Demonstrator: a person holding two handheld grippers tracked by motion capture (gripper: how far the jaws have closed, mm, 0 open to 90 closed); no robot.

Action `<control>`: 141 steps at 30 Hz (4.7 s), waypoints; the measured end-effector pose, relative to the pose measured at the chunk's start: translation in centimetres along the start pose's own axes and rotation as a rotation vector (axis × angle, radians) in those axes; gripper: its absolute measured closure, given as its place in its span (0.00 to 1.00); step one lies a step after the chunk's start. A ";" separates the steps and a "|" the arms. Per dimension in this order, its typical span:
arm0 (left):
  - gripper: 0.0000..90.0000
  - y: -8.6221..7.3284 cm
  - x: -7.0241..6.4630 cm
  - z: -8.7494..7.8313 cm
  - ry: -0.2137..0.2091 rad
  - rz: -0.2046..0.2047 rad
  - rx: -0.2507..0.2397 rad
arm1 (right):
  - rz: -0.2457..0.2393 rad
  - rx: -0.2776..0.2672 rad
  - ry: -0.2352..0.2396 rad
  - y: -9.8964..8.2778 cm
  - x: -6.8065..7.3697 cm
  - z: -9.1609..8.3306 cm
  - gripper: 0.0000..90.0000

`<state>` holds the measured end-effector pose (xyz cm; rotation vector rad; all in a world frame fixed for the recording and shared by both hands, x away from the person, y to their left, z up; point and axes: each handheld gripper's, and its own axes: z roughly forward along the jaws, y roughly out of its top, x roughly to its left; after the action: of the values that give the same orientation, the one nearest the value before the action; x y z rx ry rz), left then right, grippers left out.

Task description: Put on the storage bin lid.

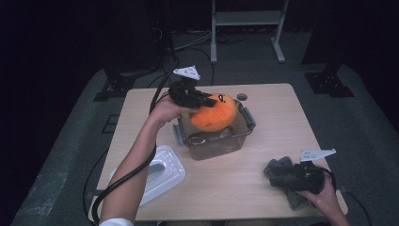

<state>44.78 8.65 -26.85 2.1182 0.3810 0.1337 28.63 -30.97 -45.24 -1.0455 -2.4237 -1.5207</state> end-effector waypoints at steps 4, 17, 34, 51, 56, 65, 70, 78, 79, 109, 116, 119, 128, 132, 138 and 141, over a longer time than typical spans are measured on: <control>0.81 -0.4 0.4 0.5 0.008 -0.010 0.005 | 0.002 0.004 0.002 -0.1 0.0 0.1 0.36; 0.81 -1.4 1.4 2.6 0.019 -0.033 0.044 | 0.004 0.002 0.005 -0.1 -0.1 0.0 0.36; 0.81 -2.4 1.9 5.0 0.013 -0.037 0.101 | 0.002 0.004 0.008 0.0 -0.1 0.1 0.36; 0.80 -2.7 1.8 7.0 0.002 -0.038 0.155 | -0.004 0.006 0.013 0.0 0.0 0.1 0.36; 0.80 -2.8 1.9 7.3 0.004 -0.042 0.165 | -0.004 0.006 0.014 0.0 0.0 0.1 0.36; 0.80 -2.8 1.8 8.1 0.002 -0.031 0.200 | -0.003 0.007 0.016 0.0 0.0 0.2 0.36; 0.79 -2.8 1.7 8.6 -0.002 -0.033 0.213 | -0.003 0.007 0.017 0.0 0.0 0.1 0.36; 0.79 -2.9 1.7 9.0 -0.007 -0.022 0.252 | -0.005 0.007 0.019 0.0 0.0 0.2 0.36; 0.79 -2.9 1.7 9.1 -0.007 -0.025 0.255 | -0.005 0.007 0.019 0.0 0.0 0.1 0.36; 0.76 -3.1 1.4 9.7 -0.027 -0.022 0.308 | -0.009 0.012 0.019 0.1 0.1 0.2 0.36; 0.75 -3.2 1.4 9.5 -0.029 -0.022 0.310 | -0.009 0.012 0.020 0.1 0.1 0.2 0.36; 0.75 -3.2 1.4 9.5 -0.031 -0.023 0.315 | -0.008 0.012 0.021 0.1 0.1 0.2 0.36; 0.74 -3.4 1.3 9.6 -0.036 -0.017 0.321 | -0.009 0.014 0.020 0.1 0.1 0.3 0.36; 0.77 -3.4 1.3 9.1 -0.057 -0.045 0.260 | -0.006 0.017 0.021 0.1 0.1 0.3 0.36; 0.74 -2.5 0.9 7.9 -0.053 -0.031 0.232 | -0.008 0.017 0.021 0.1 0.2 0.4 0.36; 0.71 -2.5 0.7 7.2 -0.046 -0.026 0.214 | -0.008 0.018 0.021 0.1 0.2 0.4 0.36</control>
<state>46.62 4.34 -32.88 2.3214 0.4099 0.0300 28.64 -30.47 -45.28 -1.0124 -2.4253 -1.5018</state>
